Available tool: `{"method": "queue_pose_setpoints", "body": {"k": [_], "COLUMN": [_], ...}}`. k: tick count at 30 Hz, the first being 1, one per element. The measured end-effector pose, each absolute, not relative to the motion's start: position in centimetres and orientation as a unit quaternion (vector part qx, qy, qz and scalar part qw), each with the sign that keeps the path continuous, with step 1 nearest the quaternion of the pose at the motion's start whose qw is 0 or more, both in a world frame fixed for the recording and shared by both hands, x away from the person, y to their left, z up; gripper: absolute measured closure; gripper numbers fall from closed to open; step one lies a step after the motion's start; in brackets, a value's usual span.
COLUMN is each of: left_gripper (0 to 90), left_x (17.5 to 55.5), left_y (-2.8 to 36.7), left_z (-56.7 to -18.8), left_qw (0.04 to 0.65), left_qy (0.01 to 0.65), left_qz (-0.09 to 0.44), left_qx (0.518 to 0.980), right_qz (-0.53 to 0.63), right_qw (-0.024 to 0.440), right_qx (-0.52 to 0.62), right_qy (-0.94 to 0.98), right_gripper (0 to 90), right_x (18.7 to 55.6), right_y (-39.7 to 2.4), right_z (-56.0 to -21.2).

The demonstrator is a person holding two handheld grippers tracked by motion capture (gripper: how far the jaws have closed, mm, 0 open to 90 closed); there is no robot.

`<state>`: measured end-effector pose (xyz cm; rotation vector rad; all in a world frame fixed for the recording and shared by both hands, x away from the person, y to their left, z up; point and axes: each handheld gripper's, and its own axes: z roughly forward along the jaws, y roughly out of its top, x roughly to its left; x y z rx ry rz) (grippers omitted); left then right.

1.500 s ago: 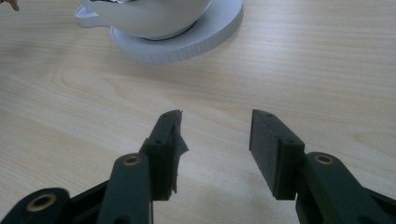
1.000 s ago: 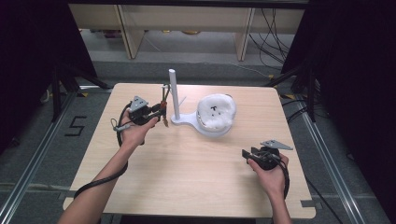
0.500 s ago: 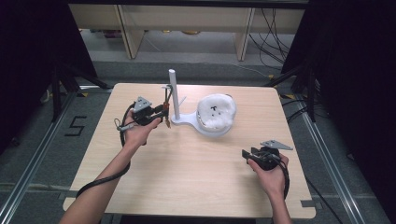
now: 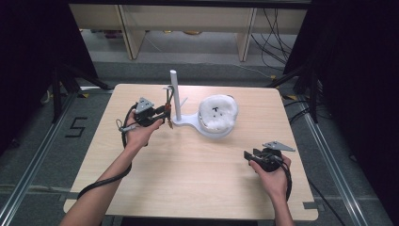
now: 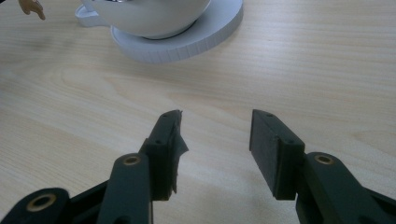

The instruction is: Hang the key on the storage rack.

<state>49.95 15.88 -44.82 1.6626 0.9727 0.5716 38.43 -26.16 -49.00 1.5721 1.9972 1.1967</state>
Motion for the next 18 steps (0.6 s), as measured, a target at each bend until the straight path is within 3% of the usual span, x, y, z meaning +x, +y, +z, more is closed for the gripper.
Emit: {"method": "queue_pose_setpoints", "body": {"k": [18], "left_gripper": [46.7], "left_x": [46.9], "left_y": [17.9], "left_z": [-43.3], "left_qw": [0.515], "left_qy": [0.389], "left_qz": [0.260], "left_qx": [0.719], "right_qz": [0.413], "right_qw": [0.181], "right_qx": [0.539], "right_qy": [0.711], "right_gripper": [54.4], "right_x": [38.5], "right_y": [-26.6], "right_z": [-48.8]}}
